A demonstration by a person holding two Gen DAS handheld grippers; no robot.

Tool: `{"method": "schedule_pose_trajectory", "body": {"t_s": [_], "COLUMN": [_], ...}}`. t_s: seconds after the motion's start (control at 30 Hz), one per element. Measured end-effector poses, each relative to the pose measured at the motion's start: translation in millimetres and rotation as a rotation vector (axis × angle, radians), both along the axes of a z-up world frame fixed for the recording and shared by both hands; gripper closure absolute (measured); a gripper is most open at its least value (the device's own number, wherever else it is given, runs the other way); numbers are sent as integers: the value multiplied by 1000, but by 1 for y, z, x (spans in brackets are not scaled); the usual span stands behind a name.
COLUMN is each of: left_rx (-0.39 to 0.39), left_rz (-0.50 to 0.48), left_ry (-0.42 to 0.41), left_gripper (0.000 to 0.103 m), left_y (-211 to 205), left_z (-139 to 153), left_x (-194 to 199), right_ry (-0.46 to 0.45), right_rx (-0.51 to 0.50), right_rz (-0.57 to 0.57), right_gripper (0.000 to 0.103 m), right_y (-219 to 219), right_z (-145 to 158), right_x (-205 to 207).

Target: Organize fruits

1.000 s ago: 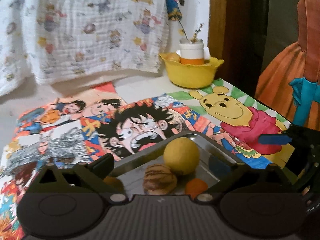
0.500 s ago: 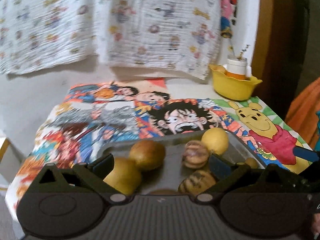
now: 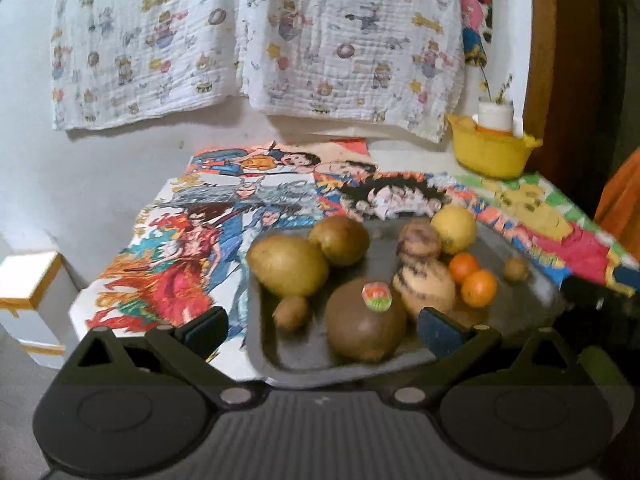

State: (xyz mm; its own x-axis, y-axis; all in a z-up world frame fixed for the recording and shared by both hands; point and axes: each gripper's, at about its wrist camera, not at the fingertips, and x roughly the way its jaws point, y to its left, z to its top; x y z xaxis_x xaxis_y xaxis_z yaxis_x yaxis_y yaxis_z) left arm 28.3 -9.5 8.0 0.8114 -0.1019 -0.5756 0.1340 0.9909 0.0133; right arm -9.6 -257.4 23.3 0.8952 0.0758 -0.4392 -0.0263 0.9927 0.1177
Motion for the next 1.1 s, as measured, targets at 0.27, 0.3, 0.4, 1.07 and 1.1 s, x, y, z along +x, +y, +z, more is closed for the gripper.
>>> {"method": "schedule_pose_trajectory", "body": {"t_s": [0.27,0.3,0.4,1.07,1.1], "left_rx": [-3,2,14,-35,-36], "left_rz": [-5,-7,-4,56,57], "left_ry": [32,35,34,55,54], "left_gripper": [0,0,0,0,0], "left_y": [4,3,3,20,20], "left_z": [-1,-2,-2,-2,-2], "left_x": [-14,-16,-20,-19,-19], "right_ry": [-22,-30,-31,3,3], "right_rx": [-42,-51,-53,7,6], "right_rz": [90,96,116,90,88], "right_gripper": [1,1,1,1,1], "right_y": [23,26,31,21,21], "right_z": [-3,-3,-4,-5,-5], "right_x": [-16,-17,-19,-10,-10]}}
